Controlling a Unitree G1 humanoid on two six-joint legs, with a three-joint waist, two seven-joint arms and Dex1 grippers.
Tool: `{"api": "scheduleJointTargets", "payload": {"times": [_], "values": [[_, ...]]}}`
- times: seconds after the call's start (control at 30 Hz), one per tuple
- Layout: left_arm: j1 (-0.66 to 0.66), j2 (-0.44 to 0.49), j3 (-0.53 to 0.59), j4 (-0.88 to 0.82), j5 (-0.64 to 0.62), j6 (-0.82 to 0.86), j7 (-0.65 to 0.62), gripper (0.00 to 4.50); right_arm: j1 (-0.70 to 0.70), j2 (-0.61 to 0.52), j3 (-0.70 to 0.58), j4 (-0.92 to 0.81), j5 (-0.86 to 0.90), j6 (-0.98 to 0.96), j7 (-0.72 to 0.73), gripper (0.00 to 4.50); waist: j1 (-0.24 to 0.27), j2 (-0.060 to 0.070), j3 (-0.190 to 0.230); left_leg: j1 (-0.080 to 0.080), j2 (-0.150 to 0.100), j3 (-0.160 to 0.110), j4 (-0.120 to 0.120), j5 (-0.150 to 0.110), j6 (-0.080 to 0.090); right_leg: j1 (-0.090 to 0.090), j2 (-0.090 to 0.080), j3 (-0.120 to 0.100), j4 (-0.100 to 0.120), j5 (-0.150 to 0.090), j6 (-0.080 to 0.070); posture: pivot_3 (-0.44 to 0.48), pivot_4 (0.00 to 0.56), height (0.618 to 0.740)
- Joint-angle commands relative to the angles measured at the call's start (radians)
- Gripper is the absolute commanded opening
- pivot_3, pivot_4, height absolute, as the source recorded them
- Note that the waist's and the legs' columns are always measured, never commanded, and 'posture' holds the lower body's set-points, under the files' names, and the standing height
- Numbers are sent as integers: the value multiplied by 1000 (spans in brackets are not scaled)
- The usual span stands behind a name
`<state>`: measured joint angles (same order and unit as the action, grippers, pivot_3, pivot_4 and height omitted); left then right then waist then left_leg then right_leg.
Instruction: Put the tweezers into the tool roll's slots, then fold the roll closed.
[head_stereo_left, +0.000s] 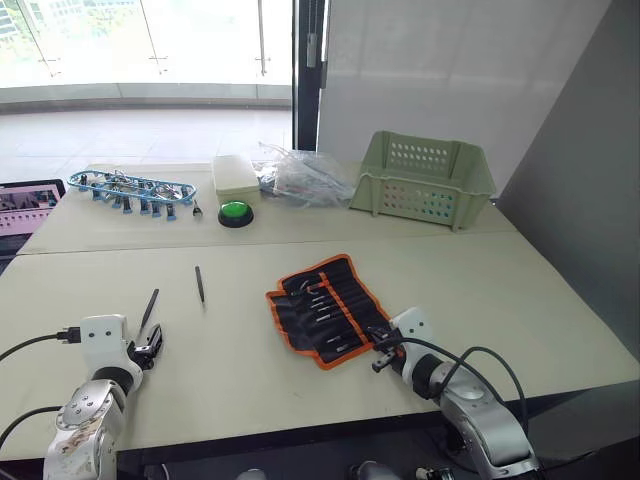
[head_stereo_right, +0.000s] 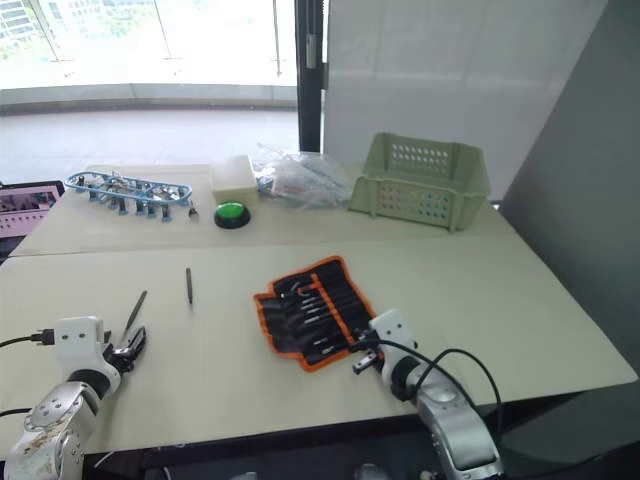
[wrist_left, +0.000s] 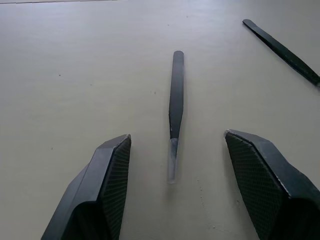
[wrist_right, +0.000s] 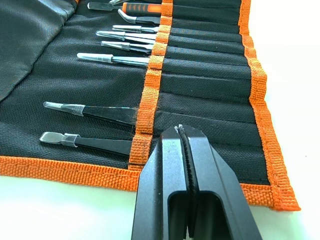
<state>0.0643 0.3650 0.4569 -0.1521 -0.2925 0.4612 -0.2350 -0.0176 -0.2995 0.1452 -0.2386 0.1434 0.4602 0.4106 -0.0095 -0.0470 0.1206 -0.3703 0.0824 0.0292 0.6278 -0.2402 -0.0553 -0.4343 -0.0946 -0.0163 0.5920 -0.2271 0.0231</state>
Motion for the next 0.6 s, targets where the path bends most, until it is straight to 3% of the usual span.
{"api": "scheduleJointTargets", "payload": {"times": [0.03, 0.27, 0.6], "values": [[-42, 2, -15, 44, -38, 34, -24, 2364, 39, -14, 12, 114, -27, 90, -16, 0, 4, 0, 0, 0, 0, 0, 0, 0, 0, 0, 0, 0, 0, 0, 0, 0, 150, 721], [-73, 11, -25, 104, -35, 42, -28, 26, 40, -12, 7, 111, -26, 90, -21, 0, 10, 1, 0, 0, 0, 0, 0, 0, 0, 0, 0, -1, -2, 0, 0, 0, 150, 721], [-60, 19, -15, 77, -23, 14, -20, 26, 45, -13, 7, 109, -26, 89, -20, 0, 11, 1, 0, 0, 0, 0, 0, 0, 0, 0, 0, 0, -2, 0, 0, 0, 150, 721]]}}
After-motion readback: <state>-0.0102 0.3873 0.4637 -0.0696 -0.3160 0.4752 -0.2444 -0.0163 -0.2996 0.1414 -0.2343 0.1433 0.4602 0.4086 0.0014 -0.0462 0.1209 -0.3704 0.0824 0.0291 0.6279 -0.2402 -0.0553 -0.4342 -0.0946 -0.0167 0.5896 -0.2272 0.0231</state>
